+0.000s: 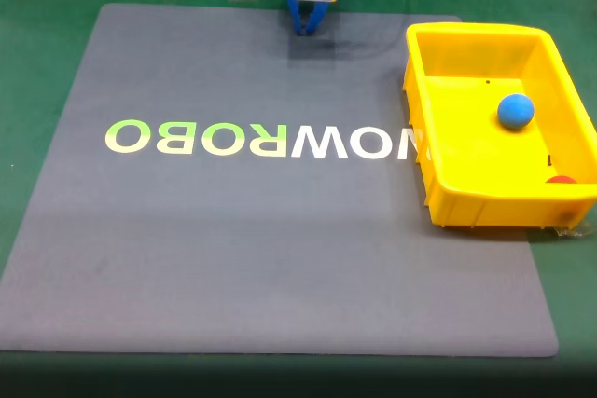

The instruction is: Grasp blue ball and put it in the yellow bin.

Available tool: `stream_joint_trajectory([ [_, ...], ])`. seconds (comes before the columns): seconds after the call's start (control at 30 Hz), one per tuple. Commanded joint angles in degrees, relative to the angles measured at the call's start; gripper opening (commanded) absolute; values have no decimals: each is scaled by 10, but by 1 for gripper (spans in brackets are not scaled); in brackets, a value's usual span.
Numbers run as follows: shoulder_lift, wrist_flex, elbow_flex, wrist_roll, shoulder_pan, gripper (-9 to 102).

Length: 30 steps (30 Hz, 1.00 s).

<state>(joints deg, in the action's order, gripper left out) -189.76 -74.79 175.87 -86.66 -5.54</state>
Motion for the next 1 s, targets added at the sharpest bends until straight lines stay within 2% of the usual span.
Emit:
stream_joint_trajectory([
  [0.0,-8,18,18,43,3,0],
  [0.23,-8,18,18,48,3,0],
  [0.47,-8,18,18,105,3,0],
  [0.97,-8,18,18,105,3,0],
])
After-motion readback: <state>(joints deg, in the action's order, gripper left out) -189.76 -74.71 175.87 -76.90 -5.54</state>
